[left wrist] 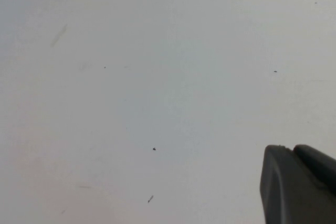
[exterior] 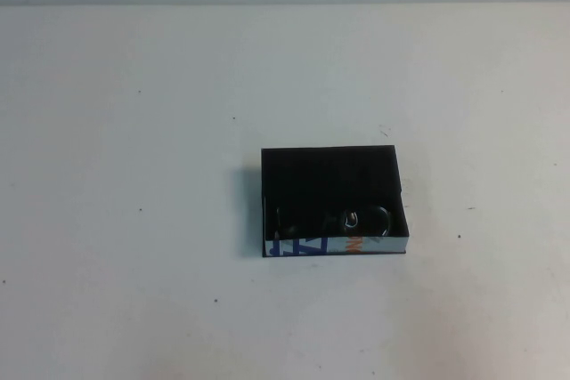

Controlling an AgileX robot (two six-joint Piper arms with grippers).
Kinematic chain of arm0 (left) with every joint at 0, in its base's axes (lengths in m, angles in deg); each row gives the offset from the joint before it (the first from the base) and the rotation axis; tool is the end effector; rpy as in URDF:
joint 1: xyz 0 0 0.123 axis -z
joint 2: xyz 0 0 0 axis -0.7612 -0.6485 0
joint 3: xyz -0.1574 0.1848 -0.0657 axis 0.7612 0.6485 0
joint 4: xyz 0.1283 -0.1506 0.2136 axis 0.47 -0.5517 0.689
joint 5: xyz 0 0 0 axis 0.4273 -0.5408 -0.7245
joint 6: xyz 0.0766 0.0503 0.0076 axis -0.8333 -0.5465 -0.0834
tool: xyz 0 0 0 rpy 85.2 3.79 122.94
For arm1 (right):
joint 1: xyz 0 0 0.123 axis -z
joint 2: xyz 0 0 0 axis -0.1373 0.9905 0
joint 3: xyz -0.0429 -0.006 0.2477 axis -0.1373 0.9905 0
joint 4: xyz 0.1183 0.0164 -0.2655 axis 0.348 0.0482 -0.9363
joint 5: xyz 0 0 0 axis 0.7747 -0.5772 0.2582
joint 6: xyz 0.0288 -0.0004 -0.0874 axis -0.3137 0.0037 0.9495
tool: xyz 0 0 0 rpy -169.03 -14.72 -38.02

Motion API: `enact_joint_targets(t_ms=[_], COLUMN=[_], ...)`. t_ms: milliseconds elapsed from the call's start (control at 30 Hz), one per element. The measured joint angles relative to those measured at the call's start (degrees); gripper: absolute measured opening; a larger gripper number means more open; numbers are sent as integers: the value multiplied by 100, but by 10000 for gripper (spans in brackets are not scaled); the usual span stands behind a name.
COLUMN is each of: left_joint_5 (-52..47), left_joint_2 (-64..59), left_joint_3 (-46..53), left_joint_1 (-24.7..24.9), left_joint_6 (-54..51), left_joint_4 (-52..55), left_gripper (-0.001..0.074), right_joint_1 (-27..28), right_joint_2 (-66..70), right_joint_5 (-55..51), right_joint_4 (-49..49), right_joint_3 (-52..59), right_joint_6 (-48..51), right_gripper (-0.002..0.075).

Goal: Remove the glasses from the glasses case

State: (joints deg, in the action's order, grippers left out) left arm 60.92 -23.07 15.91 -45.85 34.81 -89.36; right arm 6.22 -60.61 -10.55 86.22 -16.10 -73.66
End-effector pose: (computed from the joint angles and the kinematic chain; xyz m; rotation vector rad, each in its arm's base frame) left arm 0.1271 -0.0087 0.1738 0.1278 1.8459 -0.0015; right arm 0.1390 0.0183 0.2558 0.1885 1.6462 0.4554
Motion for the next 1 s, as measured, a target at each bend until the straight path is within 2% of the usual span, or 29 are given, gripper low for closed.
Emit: enact_joint_targets(t_ms=[267, 533, 700, 1000], left_joint_5=[0, 0, 0, 0], left_joint_2=[0, 0, 0, 0], left_joint_3=[0, 0, 0, 0], left_joint_1=[0, 0, 0, 0], left_joint_6=[0, 0, 0, 0], left_joint_4=[0, 0, 0, 0], left_gripper=[-4, -4, -4, -5], right_joint_1=[0, 0, -435, -1426], right_joint_2=[2643, 4739, 5743, 7708], right_joint_5=[-1767, -3587, -4277, -5042], right_joint_4=[-1215, -1427, -1516, -1880], right_joint_3=[-2692, -4598, -5280, -6656], right_joint_6=[1585, 3305, 4280, 4514], right_gripper=[-17, -17, -17, -17])
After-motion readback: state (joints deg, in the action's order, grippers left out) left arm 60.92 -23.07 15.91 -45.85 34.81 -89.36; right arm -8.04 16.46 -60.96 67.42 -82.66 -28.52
